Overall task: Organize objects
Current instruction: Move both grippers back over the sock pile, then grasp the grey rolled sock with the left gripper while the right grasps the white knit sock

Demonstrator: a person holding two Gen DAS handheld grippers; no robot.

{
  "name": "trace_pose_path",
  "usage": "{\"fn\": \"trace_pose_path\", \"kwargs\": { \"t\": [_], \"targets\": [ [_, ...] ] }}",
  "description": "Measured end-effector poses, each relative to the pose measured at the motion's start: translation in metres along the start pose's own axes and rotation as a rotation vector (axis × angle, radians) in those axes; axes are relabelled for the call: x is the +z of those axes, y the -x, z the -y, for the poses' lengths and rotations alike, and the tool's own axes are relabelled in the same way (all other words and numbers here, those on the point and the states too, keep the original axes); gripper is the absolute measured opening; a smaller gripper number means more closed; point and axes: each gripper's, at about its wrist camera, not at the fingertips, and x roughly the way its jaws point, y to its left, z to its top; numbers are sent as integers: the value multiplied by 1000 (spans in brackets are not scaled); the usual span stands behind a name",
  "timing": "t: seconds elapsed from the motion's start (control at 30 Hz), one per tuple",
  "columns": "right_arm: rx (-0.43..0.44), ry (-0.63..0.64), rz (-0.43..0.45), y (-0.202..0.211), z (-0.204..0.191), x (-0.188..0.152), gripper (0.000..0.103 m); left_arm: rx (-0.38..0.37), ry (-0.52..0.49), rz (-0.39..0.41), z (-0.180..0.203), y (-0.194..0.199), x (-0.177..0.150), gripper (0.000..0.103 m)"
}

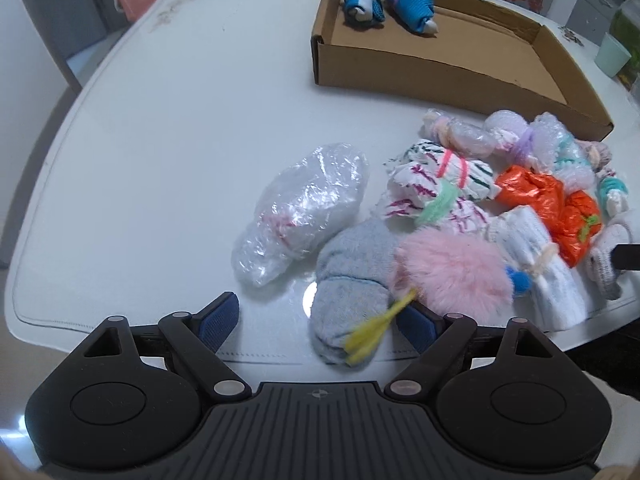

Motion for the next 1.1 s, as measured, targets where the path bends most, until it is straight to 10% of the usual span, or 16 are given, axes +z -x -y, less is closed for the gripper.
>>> {"fn": "trace_pose_path", "kwargs": {
  "t": [0.33, 0.53, 0.73, 1.1],
  "targets": [
    [1, 0, -8, 8, 5, -1, 70, 91, 27, -19, -19, 0, -2, 92],
    [1, -1, -12, 8, 5, -1, 71, 11, -9, 15, -7, 4, -1, 91],
    [-1, 10, -11, 9, 5, -1, 71, -119, 59, 40, -11, 4, 0, 70],
    [3, 12, -17, 14, 8, -2, 71, -76, -29, 67, -4, 9, -1, 44]
  ]
}}
